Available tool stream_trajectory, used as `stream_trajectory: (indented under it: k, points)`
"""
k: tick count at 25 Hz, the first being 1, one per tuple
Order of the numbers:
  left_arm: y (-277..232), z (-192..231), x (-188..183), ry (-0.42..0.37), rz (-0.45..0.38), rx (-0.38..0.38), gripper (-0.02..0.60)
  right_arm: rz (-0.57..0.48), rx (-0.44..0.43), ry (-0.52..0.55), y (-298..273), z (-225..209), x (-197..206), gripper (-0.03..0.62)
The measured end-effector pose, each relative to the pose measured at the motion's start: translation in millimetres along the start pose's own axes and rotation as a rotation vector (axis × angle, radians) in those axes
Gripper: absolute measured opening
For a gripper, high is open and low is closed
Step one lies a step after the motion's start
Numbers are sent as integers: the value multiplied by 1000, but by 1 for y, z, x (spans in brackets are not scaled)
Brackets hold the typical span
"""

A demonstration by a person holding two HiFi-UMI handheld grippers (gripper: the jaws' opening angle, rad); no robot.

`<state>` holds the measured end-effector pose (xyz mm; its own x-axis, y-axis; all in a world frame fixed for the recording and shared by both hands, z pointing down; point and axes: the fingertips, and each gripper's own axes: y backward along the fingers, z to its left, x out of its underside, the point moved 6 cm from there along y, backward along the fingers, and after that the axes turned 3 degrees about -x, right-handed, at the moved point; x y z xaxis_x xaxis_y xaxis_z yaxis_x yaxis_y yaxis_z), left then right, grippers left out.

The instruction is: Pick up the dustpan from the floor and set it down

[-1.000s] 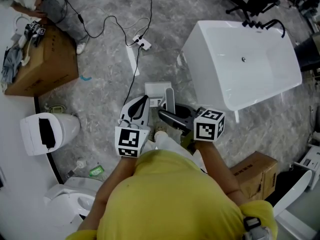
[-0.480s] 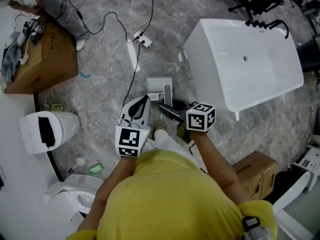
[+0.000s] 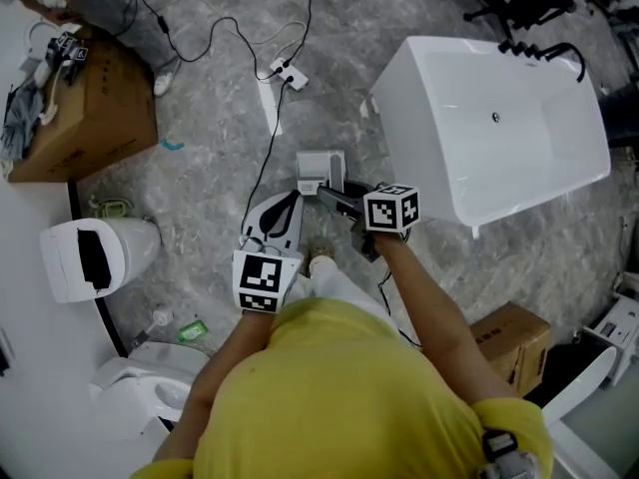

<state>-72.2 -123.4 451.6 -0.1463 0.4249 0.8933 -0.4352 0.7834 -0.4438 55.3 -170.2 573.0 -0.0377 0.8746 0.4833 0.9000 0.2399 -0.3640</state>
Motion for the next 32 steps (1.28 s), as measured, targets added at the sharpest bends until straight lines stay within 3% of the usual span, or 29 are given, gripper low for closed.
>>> stream_trajectory:
  k: [6,16,18,21,25,28,30,32]
  points:
    - [-3,6,1,11,5,-5,2,7,9,-55,-9,-21,2,161]
    - [-3,10,2,15,3,1,2,76,21,-46,-12,-19,10,167]
    - [-3,10,1,15,0,4,2,96,49,-31,-10,-18,10,211]
    - [-2,10,2,15,-4,11,2,103,108,-69,-7,-14,8,324]
    - [0,11,1,12,-15,19,2,84,257,-112,7,-14,9,380]
    - [3,12,-2,5,-31,21,2,53,388,-42,26,-7,9,378]
    - [5,11,-6,-15,-49,18,2,2,471,45,42,4,3,345]
    - [7,9,-12,-39,-73,16,2,-81,532,162,58,25,-10,251]
